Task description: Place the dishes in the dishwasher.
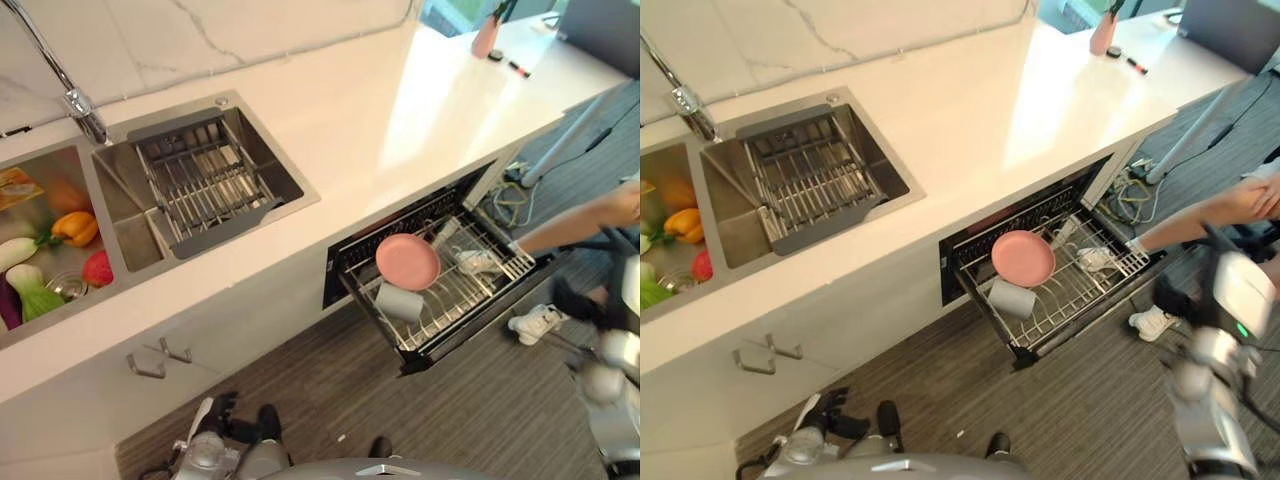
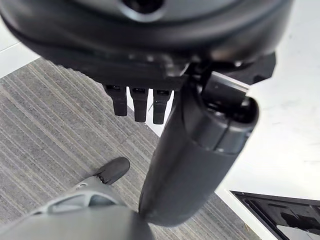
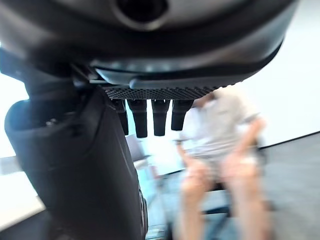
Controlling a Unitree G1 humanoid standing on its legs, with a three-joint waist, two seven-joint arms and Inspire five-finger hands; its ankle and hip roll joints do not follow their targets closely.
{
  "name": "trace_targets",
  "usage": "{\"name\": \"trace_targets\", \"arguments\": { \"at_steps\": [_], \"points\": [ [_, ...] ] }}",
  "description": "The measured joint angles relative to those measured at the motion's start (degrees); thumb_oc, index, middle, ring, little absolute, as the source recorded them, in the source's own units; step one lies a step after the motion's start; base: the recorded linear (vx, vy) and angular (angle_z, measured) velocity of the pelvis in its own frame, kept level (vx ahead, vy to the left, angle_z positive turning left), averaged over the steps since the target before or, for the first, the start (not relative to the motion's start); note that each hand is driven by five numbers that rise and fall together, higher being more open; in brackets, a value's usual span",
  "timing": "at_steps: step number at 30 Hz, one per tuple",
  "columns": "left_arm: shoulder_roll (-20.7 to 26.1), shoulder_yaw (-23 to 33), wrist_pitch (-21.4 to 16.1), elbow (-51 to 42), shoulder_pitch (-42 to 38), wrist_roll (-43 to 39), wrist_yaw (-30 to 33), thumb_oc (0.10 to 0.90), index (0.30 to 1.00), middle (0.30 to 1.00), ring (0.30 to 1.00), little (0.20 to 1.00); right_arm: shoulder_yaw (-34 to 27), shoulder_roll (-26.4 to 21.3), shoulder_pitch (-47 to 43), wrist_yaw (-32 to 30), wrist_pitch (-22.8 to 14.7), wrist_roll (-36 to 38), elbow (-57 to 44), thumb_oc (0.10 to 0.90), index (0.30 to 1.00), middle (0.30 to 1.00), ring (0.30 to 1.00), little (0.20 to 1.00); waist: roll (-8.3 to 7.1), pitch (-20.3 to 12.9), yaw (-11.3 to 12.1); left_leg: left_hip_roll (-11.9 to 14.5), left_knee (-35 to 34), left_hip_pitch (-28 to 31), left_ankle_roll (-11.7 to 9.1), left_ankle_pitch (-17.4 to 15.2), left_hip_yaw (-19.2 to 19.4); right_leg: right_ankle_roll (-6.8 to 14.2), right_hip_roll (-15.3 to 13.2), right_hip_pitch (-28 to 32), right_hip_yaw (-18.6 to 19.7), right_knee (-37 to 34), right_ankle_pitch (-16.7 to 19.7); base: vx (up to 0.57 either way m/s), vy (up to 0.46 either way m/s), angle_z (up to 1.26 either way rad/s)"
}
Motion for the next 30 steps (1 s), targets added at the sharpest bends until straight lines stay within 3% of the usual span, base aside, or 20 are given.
{"name": "trace_targets", "arguments": {
  "at_steps": [2, 4, 6, 7, 12, 14, 19, 20, 25, 30],
  "points": [
    [0.43, -0.72, 0.29, 0.31, 0.3, -0.02, -0.15, 0.8, 0.9, 0.9, 0.9, 0.9, -5.64, 0.0, 0.26, -1.37, 3.92, 7.95, 22.65, 0.4, 0.3, 0.3, 0.3, 0.3, 0.03, -1.34, -0.15, -0.19, 0.02, -0.1, -0.08, 0.04, -0.59, 0.09, 0.17, 0.43, -0.44, 0.03, -0.39, 0.03, -0.039, 0.1],
    [0.52, -1.86, 0.32, 0.34, 1.01, -0.11, -0.18, 0.8, 0.9, 0.9, 0.9, 0.9, -6.31, 0.04, 0.41, -1.97, 5.19, 12.92, 32.0, 0.4, 0.3, 0.3, 0.3, 0.3, 1.08, -1.34, -1.73, -0.2, 0.02, -0.3, -0.18, 0.13, -1.46, 0.0, 0.29, 0.73, -1.03, 0.04, -0.5, 0.02, -0.023, 0.1],
    [0.1, -2.27, 0.35, 0.45, 1.59, -0.14, -0.21, 0.8, 0.9, 0.9, 0.9, 0.9, -5.48, 1.31, 1.35, -2.01, 5.98, 17.02, 34.47, 0.4, 0.3, 0.3, 0.3, 0.3, 2.49, -1.03, -3.21, -0.07, -0.25, -0.36, -0.22, 0.14, -1.52, 0.0, 0.35, 0.6, -0.92, 0.02, -0.51, 0.02, -0.008, -0.01],
    [-0.33, -2.75, 0.26, 1.08, 1.2, -0.2, -0.22, 0.8, 0.9, 0.9, 0.9, 0.9, -2.19, 1.83, 1.39, -1.64, 5.57, 19.17, 37.08, 0.4, 0.3, 0.3, 0.3, 0.3, 3.54, -0.98, -3.45, -0.01, -0.28, -0.44, -0.23, 0.13, -1.7, 0.01, 0.39, 0.71, -1.11, -0.07, -0.51, 0.03, -0.008, 0.04],
    [-1.48, -2.93, -0.31, 2.68, 1.39, -0.62, -0.14, 0.8, 0.9, 0.9, 0.9, 0.9, 6.63, 3.48, -2.37, 2.06, 3.94, 20.84, 36.16, 0.4, 0.3, 0.3, 0.3, 0.3, 6.73, -0.68, -2.63, 0.02, -0.3, -1.5, -0.29, -0.23, -3.19, 0.28, 0.53, 0.72, -2.49, -0.24, -0.74, 0.01, 0.0, 0.16],
    [-1.49, -2.95, -0.48, 2.48, 1.41, -0.91, -0.11, 0.8, 0.9, 0.9, 0.9, 0.9, 14.02, 3.39, -7.88, 3.32, 3.36, 20.59, 35.38, 0.4, 0.3, 0.3, 0.3, 0.3, 7.7, -0.18, -0.92, -0.2, -0.26, -2.45, 0.25, 0.39, -4.84, 0.08, 0.72, 0.65, -4.34, -0.23, -0.48, -0.02, 0.012, 0.39],
    [-1.7, -4.22, -0.46, 0.85, 1.68, -1.05, 0.02, 0.8, 0.9, 0.9, 0.9, 0.9, 21.25, 6.51, -21.6, 4.22, 1.2, 20.17, 32.95, 0.4, 0.3, 0.3, 0.3, 0.3, 9.28, 2.02, 3.12, -1.37, 0.04, -4.56, 0.46, 2.3, -8.44, 0.03, 0.56, 1.25, -8.4, 0.04, -0.51, -0.01, 0.0, 0.42],
    [-1.76, -4.52, -0.47, 0.4, 1.69, -1.05, 0.02, 0.8, 0.9, 0.9, 0.9, 0.9, 21.56, 7.22, -24.38, 2.49, 4.11, 20.38, 35.86, 0.4, 0.3, 0.3, 0.3, 0.3, 9.1, 2.71, 4.18, -1.64, 0.04, -4.83, 0.55, 2.5, -9.45, 0.01, 0.55, 1.56, -9.24, 0.05, -0.55, 0.01, -0.002, 0.54],
    [-1.58, -5.01, 0.13, -0.54, 2.69, -1.06, -0.15, 0.8, 0.9, 0.9, 0.9, 0.9, 21.95, 7.71, -25.63, 4.44, 3.58, 21.56, 36.81, 0.4, 0.3, 0.3, 0.3, 0.3, 8.98, 4.94, 7.1, -3.58, 0.05, -5.43, 1.01, 3.42, -13.47, 0.18, -0.24, 3.66, -13.76, 0.03, -1.02, 0.0, 0.014, 0.5],
    [-1.4, -6.26, -0.41, -0.73, 2.45, -1.05, -0.11, 0.8, 0.9, 0.9, 0.9, 0.9, 24.78, 8.12, -30.75, 4.28, 5.34, 22.31, 34.44, 0.4, 0.3, 0.3, 0.3, 0.3, 9.91, 5.4, 9.07, -4.44, 0.0, -7.07, 1.28, 3.53, -16.04, 1.11, -0.05, 4.22, -17.39, 0.04, -1.66, 0.02, 0.016, 0.36]
  ]
}}
